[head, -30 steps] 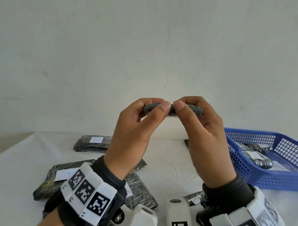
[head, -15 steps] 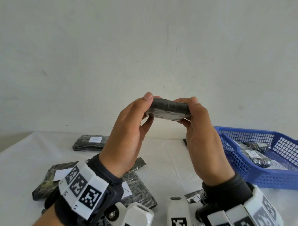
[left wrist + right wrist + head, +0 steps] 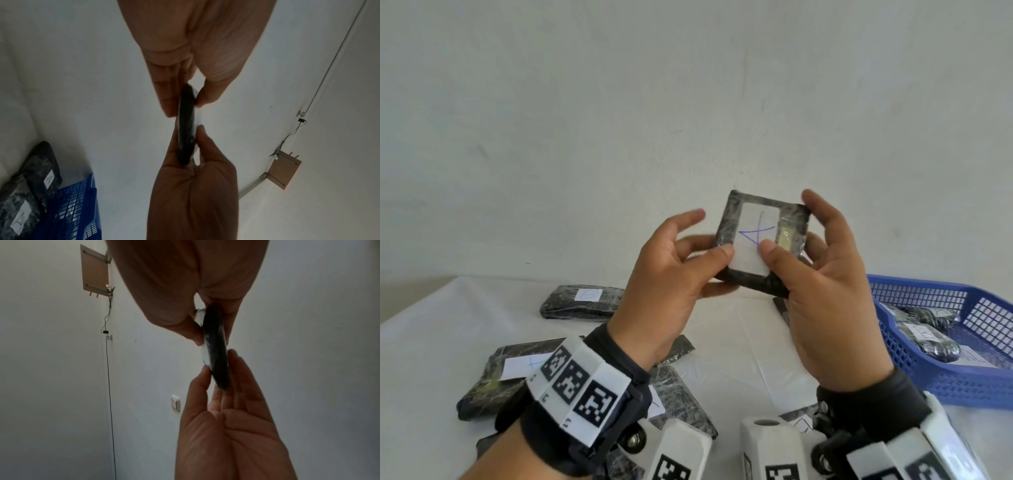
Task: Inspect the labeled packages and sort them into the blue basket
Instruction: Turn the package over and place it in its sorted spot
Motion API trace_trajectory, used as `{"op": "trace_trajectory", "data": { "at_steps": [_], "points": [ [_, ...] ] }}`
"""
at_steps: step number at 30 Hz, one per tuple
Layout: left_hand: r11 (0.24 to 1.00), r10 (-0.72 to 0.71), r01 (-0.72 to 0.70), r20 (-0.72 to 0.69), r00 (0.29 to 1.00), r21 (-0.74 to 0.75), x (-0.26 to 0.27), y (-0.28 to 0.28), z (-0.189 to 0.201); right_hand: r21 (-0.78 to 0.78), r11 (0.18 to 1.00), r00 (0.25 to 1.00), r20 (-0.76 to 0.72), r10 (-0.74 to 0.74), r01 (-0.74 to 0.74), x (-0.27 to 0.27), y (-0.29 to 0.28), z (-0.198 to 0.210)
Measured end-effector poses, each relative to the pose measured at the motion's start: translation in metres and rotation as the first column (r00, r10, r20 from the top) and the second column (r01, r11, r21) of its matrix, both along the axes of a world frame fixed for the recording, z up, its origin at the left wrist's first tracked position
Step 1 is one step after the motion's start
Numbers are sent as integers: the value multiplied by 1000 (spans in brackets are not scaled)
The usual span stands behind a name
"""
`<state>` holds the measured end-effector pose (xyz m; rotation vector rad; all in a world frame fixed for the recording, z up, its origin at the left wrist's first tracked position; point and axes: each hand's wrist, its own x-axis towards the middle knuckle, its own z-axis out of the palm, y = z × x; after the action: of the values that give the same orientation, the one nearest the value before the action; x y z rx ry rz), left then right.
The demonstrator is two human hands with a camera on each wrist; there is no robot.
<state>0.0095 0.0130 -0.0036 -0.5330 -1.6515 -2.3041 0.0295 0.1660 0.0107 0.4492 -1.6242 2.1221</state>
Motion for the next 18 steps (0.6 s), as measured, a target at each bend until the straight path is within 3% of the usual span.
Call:
{"op": "trace_trajectory", "data": {
  "at_steps": [2,4,7,13,15,18],
  "points": [
    [999,8,-8,0,1000,-42,-2,-3,-1,37,999,1000,-7,-27,27,1,2,2],
    [997,73,-74,-40,997,-27,-3,-6,0,191,978,997,14,-82,78,0,6,3],
    [989,144,-141,-74,987,45,-3,-6,2,424,896,981,76,-177,129,-5,19,3],
    [978,206,-207,-70,976,-2,2,1,3,713,698,952,170,-257,61,2,31,7],
    [986,163,-164,-28,986,-24,1,5,2,674,735,948,181,-263,75,0,35,7],
    [983,80,-66,75,994,-171,-10,18,0,541,830,930,219,-294,135,-14,47,5]
  ]
}}
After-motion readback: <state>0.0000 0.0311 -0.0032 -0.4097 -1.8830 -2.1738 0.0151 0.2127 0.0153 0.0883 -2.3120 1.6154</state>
